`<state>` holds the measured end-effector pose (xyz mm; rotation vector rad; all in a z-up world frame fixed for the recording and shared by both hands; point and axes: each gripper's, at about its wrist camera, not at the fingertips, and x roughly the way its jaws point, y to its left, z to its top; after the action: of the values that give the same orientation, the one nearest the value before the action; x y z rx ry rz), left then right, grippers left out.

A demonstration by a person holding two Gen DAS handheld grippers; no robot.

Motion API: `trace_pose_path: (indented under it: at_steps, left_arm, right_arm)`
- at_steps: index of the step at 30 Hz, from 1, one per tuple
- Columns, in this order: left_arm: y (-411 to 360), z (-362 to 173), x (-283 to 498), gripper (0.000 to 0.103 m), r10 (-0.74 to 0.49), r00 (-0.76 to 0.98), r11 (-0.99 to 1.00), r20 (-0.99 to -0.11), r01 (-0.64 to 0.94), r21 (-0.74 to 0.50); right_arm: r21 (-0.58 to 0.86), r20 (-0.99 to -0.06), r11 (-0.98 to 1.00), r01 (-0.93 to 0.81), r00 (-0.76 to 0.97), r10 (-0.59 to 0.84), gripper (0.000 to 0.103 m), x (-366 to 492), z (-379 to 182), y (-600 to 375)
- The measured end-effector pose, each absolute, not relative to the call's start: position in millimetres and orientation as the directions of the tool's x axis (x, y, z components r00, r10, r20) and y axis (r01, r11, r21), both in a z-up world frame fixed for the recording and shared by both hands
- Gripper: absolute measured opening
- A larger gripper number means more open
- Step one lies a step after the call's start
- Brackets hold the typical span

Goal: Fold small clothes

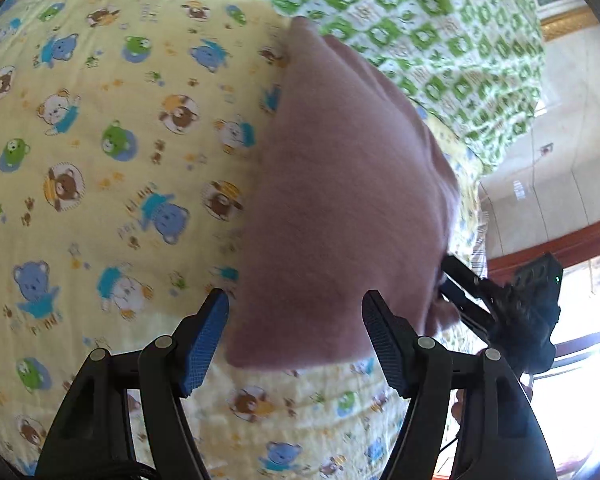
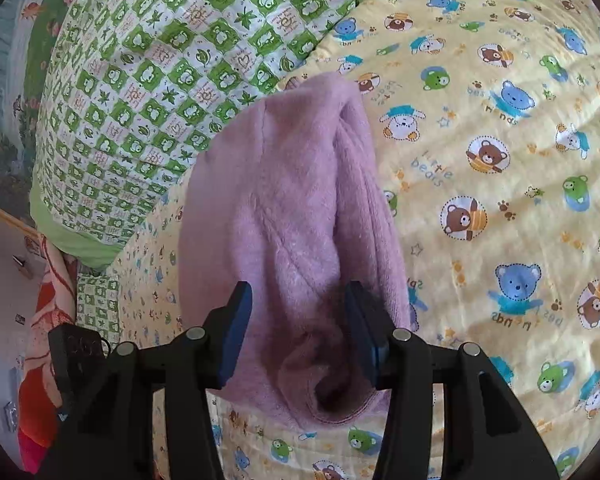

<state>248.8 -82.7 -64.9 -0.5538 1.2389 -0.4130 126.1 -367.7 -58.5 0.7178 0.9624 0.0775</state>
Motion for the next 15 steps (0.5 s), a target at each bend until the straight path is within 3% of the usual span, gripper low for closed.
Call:
trace_pose_path:
  at_steps: [7,8,9,15]
  left_arm:
    - [-87.1,-83.4,273.2,0.07,-0.578,0.251,0.796,-0.777,-0.036,-0.604]
    - [-91.2,-83.9,275.6,0.07,-0.581,0.246,0.795,-0.776,-0.036,-0.606]
    - [-93.3,-85.8,275.4,0.07,-0.58,0.244,0.796,-0.777,-0.033,-0.605]
    - [-106.5,-77.2,280.4,0.074,-0.576,0.241,0.806,-0.781,0.009,-0.592]
  right_arm:
    - [0.596,-0.72,0.775,0.209,0.567,0.401,0.049,127.7,-67.6,-364.3]
    - [0.621,-0.704,0.757,0.204,0.569,0.425,0.036,126.9,-68.5,-365.8]
    - [0.631,-0.699,0.748,0.207,0.57,0.432,0.015,125.6,-68.3,-367.9]
    - [0.689,-0.614,0.702,0.179,0.659,0.434,0.01,104.0,-31.1,-387.2]
